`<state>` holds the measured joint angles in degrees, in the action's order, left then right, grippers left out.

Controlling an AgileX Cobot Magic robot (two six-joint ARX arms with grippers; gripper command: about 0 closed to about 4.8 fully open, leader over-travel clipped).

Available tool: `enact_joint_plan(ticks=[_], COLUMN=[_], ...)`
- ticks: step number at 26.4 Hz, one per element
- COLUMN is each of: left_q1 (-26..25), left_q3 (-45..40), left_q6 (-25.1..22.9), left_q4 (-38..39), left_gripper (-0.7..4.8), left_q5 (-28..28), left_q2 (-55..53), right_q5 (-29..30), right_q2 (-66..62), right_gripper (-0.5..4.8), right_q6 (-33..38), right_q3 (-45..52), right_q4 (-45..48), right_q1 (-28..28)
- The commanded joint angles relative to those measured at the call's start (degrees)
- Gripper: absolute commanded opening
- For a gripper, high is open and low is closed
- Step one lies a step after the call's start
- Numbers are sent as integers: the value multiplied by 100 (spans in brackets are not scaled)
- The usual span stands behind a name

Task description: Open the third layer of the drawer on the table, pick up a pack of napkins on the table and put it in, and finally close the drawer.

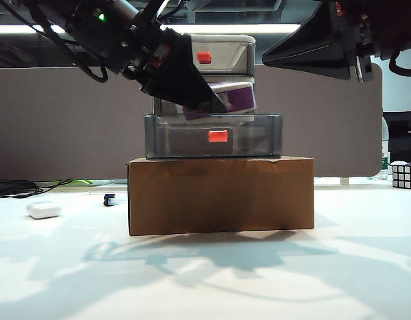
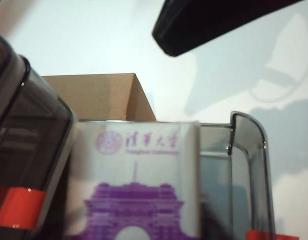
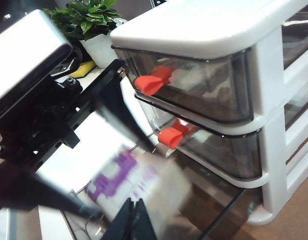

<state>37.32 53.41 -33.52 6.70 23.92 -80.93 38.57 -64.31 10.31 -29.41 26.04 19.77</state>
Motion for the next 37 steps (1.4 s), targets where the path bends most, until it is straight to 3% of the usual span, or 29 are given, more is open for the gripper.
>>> enact_joint_plan(ticks=[1, 7, 10, 11, 15, 16, 17, 19, 27, 37], left_q1=[4, 4, 26, 94, 216, 280, 334, 496, 717, 719], left_q3=[11, 11, 15, 15, 13, 11, 7, -13, -177, -175], left_q6=[13, 61, 439, 811, 1886, 2135, 2146, 2133, 2159, 2175], left_q4=[-33, 24, 302, 629, 1401, 1659, 1823, 2197, 1974, 1521], left_gripper=[376, 375, 371, 352, 92, 6, -5, -6, -6, -6], left_q5=[2, -74, -68, -68, 238, 649, 850, 811, 518, -133], left_q2=[15, 81, 431, 863, 1878, 2052, 2103, 2055, 1161, 229], right_q5=[15, 15, 20, 28, 83, 79, 74, 76, 162, 144], right_q2=[24, 24, 26, 24, 13, -22, -61, -249, -1110, -1357], right_gripper=[-5, -6, -6, -6, -6, -6, -6, -6, -6, -6], right_q6=[20, 20, 20, 20, 20, 20, 17, 17, 13, -151], right_q3=[-11, -11, -13, -70, -457, -669, -809, -1250, -2634, -2975], right_q4=[79, 79, 131, 118, 68, 66, 68, 20, -612, -708], right_q1=[-2, -2, -2, 0, 2, 2, 2, 2, 59, 155])
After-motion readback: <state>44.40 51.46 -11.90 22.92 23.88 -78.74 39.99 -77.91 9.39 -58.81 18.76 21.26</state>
